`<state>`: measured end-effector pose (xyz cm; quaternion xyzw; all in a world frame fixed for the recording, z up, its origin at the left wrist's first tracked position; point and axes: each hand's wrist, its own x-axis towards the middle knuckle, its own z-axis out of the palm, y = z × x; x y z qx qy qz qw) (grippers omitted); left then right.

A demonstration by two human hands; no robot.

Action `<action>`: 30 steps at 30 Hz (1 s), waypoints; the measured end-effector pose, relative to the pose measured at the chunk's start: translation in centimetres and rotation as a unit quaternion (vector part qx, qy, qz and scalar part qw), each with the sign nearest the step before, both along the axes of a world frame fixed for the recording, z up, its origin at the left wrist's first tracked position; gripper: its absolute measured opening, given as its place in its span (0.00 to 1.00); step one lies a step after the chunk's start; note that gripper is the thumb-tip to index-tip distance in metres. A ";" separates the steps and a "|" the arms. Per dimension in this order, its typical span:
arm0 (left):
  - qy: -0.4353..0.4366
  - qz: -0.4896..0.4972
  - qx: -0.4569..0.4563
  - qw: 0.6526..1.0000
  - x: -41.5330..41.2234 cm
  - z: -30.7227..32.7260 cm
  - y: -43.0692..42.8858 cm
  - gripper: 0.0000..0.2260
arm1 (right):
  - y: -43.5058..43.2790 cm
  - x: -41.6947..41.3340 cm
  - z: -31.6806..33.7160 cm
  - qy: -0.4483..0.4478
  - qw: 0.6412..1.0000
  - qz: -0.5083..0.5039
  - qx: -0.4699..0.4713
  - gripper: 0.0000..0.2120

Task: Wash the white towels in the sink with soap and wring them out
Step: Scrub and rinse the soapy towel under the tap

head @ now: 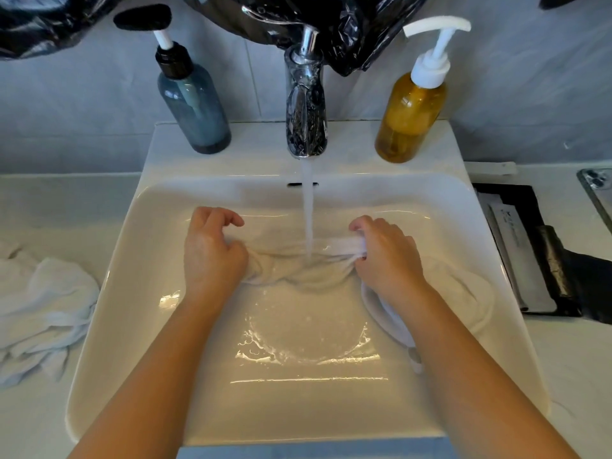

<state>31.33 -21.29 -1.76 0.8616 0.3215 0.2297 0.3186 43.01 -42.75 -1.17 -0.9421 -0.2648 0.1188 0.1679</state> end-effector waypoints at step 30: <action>0.307 -0.229 0.285 0.879 -0.9 0.6 -0.4 0.24 | -1.0 -0.4 1.0 0.054 0.981 -0.050 0.181 0.13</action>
